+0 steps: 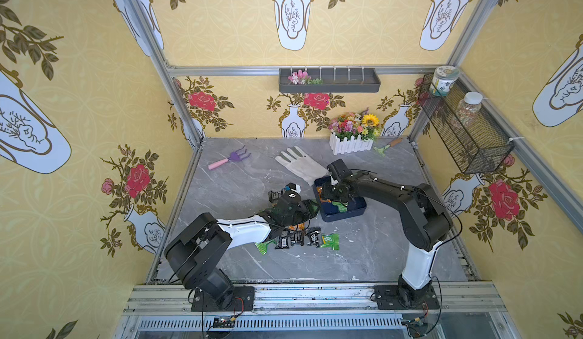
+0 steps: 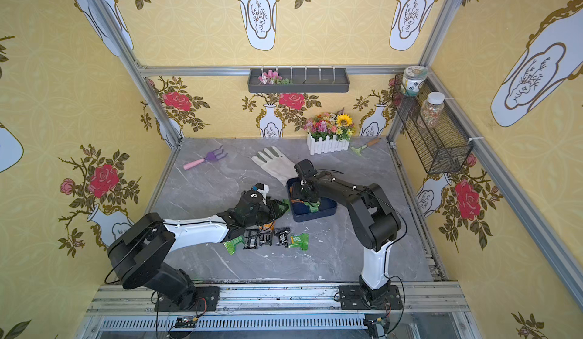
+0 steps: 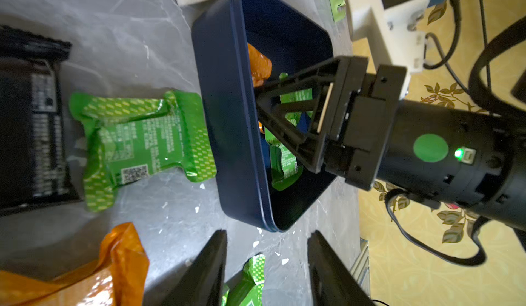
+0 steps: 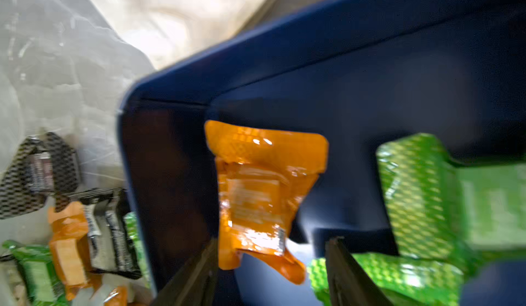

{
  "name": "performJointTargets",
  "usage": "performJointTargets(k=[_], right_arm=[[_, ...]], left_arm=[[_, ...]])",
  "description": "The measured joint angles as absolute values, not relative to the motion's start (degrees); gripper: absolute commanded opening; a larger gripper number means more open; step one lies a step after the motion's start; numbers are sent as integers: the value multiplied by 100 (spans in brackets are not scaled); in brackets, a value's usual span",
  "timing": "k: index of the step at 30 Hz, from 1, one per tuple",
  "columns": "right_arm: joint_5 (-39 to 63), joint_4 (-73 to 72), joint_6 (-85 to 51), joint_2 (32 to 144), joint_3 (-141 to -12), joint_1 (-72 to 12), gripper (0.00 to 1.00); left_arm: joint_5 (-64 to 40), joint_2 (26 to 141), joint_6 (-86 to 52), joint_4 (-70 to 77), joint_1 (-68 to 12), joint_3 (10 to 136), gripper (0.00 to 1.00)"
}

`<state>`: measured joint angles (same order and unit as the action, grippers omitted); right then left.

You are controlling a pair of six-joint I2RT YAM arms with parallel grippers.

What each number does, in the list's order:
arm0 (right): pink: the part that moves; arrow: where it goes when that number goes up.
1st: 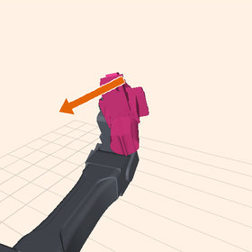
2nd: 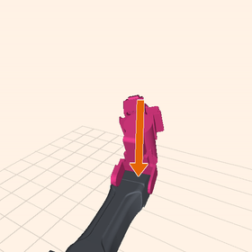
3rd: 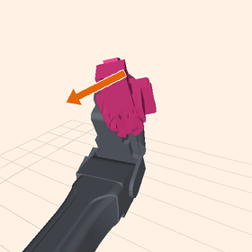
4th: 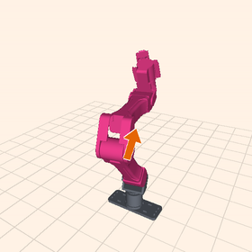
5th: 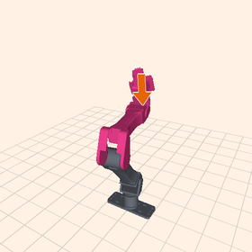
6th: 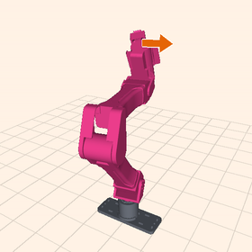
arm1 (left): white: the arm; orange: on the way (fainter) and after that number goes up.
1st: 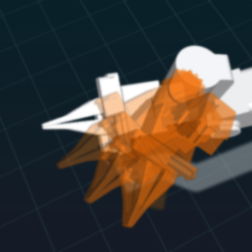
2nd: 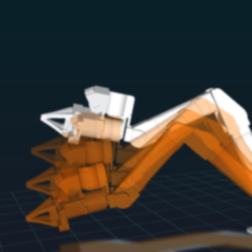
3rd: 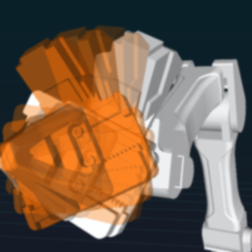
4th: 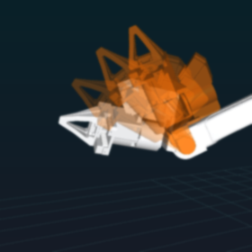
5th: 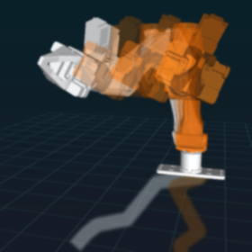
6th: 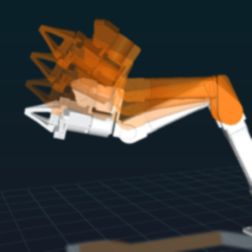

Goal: Take the cookies out of the storage box
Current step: Pick up the cookie from the storage box.

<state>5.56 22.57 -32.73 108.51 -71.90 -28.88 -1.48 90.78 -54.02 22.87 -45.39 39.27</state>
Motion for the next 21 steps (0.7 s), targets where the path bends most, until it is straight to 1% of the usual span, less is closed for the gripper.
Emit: performJointTargets(k=[5,15,19,21], right_arm=[[628,2279,-3212,11128,-7424,-2880,65],[489,2471,-2991,11504,-7756,-2884,59],[322,2532,-2950,11533,-7793,-2891,54],[226,2558,-2926,11542,-7800,-2888,49]], left_arm=[[-231,9218,-5448,2397,-4539,3964,50],[-274,9242,-5461,2443,-4539,3972,50],[-250,9181,-5465,2447,-4539,3948,50],[-209,9148,-5468,2467,-4539,3920,50]])
